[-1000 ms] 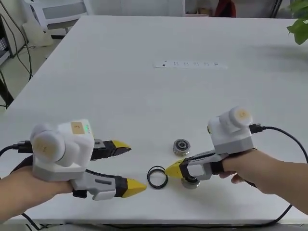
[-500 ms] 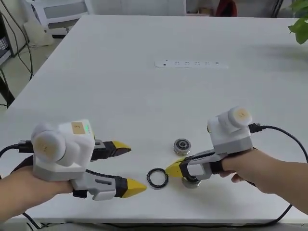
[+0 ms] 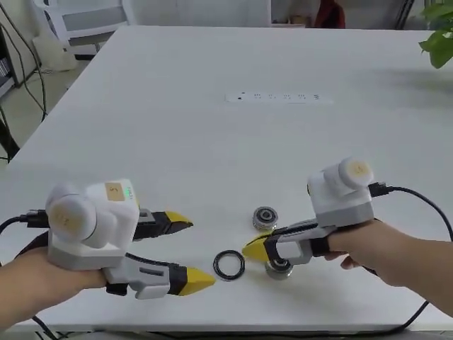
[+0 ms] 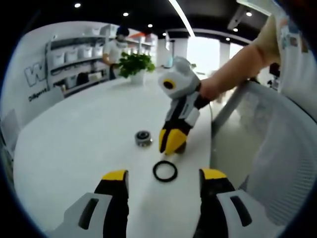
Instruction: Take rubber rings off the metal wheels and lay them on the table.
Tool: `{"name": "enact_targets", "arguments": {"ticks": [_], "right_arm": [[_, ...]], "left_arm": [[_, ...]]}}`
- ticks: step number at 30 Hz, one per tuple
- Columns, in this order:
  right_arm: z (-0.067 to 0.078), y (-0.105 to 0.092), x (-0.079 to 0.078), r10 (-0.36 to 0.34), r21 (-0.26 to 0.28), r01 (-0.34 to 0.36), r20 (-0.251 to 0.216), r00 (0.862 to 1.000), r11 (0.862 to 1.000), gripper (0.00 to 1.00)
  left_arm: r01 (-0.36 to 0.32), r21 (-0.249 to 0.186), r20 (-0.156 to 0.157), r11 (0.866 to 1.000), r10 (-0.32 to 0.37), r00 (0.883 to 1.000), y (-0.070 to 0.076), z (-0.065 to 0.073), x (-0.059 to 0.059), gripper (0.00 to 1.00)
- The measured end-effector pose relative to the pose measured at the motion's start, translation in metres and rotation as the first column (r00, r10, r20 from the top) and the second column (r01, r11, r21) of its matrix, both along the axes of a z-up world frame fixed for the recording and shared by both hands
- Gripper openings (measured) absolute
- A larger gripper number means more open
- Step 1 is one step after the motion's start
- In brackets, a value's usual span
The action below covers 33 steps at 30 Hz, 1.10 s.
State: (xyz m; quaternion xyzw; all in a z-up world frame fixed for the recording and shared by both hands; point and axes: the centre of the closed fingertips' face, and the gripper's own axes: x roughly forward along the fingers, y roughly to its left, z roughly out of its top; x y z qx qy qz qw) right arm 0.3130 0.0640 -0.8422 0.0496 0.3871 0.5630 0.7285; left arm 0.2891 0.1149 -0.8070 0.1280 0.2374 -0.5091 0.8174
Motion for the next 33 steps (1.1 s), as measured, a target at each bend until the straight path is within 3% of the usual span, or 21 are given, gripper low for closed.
{"name": "enact_targets", "arguments": {"ticks": [20, 33], "right_arm": [[0.039, -0.012, 0.004, -0.027, 0.073, 0.019, 0.108, 0.994, 0.997, 0.24], [0.064, -0.042, 0.010, -0.082, 0.101, 0.061, 0.226, 0.971, 0.993, 0.41]], "left_arm": [[-0.042, -0.037, 0.038, 0.998, 0.043, 0.998, -0.006, 0.029, 0.008, 0.61], [-0.042, -0.041, 0.064, 0.998, 0.044, 0.997, -0.010, 0.044, 0.006, 0.65]]}}
